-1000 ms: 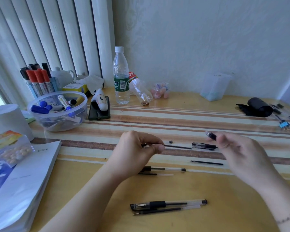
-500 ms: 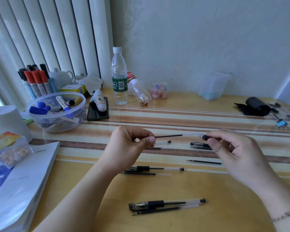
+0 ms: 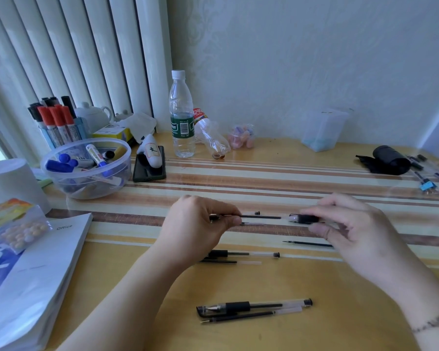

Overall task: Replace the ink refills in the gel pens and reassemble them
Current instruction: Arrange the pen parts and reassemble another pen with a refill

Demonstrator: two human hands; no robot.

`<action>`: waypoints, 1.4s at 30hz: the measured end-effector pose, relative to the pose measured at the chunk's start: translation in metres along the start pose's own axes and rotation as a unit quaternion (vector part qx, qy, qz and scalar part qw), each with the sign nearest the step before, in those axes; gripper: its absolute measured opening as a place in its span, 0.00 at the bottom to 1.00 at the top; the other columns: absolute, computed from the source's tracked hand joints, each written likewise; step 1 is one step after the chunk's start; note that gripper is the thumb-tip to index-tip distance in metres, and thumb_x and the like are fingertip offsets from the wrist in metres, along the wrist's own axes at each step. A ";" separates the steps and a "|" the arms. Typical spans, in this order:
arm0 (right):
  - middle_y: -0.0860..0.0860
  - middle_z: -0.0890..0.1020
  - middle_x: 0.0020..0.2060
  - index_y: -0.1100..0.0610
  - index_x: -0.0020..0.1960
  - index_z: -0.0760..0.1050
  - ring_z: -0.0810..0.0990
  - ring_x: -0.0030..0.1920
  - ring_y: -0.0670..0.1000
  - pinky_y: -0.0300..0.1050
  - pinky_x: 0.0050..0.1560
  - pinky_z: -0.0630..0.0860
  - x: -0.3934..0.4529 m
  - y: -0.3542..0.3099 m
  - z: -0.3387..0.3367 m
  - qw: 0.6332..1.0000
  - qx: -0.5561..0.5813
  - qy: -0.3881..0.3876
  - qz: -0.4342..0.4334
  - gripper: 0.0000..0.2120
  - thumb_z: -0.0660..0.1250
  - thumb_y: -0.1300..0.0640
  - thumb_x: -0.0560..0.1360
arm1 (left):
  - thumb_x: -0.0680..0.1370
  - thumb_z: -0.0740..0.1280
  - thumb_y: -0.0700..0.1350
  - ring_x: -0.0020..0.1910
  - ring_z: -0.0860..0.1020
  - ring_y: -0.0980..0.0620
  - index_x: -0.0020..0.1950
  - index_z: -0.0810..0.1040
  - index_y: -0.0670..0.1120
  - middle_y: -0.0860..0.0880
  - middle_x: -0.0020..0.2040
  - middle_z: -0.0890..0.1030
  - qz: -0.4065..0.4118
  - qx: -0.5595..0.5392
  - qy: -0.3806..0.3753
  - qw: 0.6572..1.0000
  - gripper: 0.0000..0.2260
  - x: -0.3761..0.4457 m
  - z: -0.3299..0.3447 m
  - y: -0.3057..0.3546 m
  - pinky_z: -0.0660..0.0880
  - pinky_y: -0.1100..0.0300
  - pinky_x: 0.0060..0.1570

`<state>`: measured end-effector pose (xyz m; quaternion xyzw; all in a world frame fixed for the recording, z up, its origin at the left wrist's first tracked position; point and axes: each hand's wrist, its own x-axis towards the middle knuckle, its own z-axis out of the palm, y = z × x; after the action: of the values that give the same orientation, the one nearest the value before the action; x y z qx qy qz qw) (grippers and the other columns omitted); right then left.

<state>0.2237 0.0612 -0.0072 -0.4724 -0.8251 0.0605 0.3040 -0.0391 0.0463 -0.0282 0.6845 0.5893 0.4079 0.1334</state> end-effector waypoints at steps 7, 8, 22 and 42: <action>0.35 0.77 0.47 0.50 0.61 0.79 0.78 0.45 0.30 0.28 0.40 0.75 -0.002 -0.017 0.030 0.995 0.046 -0.033 -0.077 0.22 0.70 0.69 0.72 | 0.72 0.70 0.58 0.46 0.83 0.60 0.59 0.81 0.59 0.59 0.48 0.86 0.089 0.043 -0.034 0.995 0.16 -0.010 0.014 0.013 0.79 0.61 0.43; 0.34 0.78 0.46 0.48 0.62 0.78 0.79 0.46 0.31 0.31 0.44 0.78 -0.003 -0.016 0.031 0.996 0.054 -0.024 -0.072 0.23 0.69 0.69 0.72 | 0.71 0.69 0.59 0.48 0.84 0.58 0.60 0.80 0.59 0.59 0.47 0.86 0.091 0.039 -0.030 0.995 0.18 -0.009 0.013 0.012 0.80 0.58 0.45; 0.36 0.71 0.21 0.43 0.40 0.78 0.71 0.24 0.41 0.31 0.27 0.65 -0.006 -0.020 0.032 0.996 0.022 -0.081 -0.020 0.14 0.56 0.47 0.78 | 0.73 0.70 0.49 0.40 0.83 0.65 0.56 0.83 0.53 0.61 0.40 0.86 0.153 0.022 -0.028 0.988 0.12 -0.009 0.015 0.006 0.80 0.61 0.37; 0.36 0.79 0.35 0.44 0.41 0.75 0.77 0.35 0.43 0.39 0.29 0.72 -0.005 -0.022 0.026 0.999 0.017 -0.039 -0.002 0.13 0.61 0.35 0.70 | 0.70 0.70 0.58 0.28 0.78 0.57 0.48 0.86 0.55 0.56 0.39 0.87 0.130 0.047 -0.050 0.989 0.11 -0.007 0.011 0.006 0.74 0.62 0.31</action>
<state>0.1942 0.0496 -0.0220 -0.4629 -0.8360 0.0919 0.2799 -0.0264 0.0417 -0.0342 0.7806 0.5063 0.3585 0.0758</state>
